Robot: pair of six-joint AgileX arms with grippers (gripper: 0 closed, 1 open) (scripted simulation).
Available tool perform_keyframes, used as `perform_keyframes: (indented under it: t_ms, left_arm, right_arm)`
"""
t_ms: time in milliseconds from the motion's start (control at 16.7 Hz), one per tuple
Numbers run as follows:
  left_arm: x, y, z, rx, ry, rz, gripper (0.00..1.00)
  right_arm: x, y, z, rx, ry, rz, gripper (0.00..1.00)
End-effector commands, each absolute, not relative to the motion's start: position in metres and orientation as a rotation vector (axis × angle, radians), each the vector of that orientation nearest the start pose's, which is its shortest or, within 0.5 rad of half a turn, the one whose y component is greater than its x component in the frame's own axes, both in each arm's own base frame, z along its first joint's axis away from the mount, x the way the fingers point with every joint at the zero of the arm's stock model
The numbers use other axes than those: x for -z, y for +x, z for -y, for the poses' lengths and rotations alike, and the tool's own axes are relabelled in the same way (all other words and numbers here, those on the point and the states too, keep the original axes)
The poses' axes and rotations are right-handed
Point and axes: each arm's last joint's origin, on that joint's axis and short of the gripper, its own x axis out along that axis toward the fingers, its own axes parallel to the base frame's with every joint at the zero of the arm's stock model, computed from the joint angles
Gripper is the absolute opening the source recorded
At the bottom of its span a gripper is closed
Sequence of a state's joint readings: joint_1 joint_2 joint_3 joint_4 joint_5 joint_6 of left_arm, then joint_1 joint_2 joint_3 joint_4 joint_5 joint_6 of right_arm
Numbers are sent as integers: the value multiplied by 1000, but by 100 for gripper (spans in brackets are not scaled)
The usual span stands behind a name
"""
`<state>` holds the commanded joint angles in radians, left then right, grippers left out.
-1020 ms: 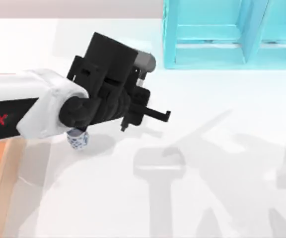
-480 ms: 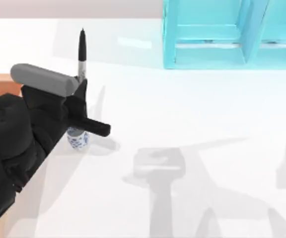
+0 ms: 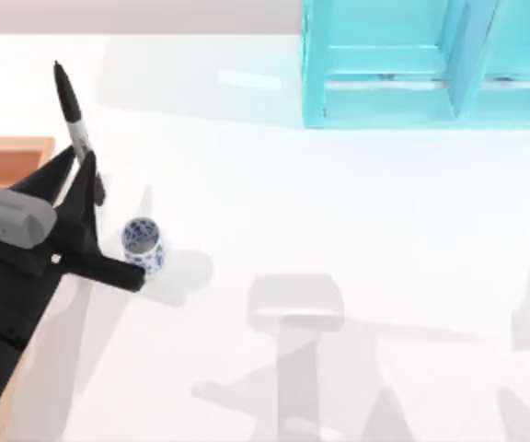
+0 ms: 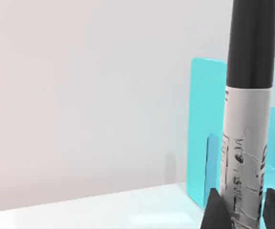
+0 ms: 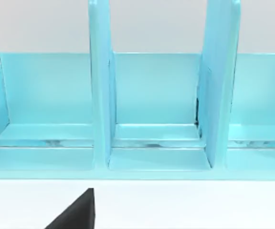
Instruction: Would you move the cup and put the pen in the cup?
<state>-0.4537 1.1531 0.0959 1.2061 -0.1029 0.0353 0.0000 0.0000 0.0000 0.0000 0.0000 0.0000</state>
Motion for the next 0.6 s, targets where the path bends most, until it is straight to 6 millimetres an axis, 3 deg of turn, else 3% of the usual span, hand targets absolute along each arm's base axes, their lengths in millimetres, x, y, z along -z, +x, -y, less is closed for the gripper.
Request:
perform_keyframes:
  t_ms: [360,600]
  left_arm:
    - [-171,171,80,340,-21,148,0]
    - [-170,183,86,345,-25,156,0]
  right_arm:
    - [-160,106,1,0,0,0,100]
    - [-160,106,1,0,0,0,100]
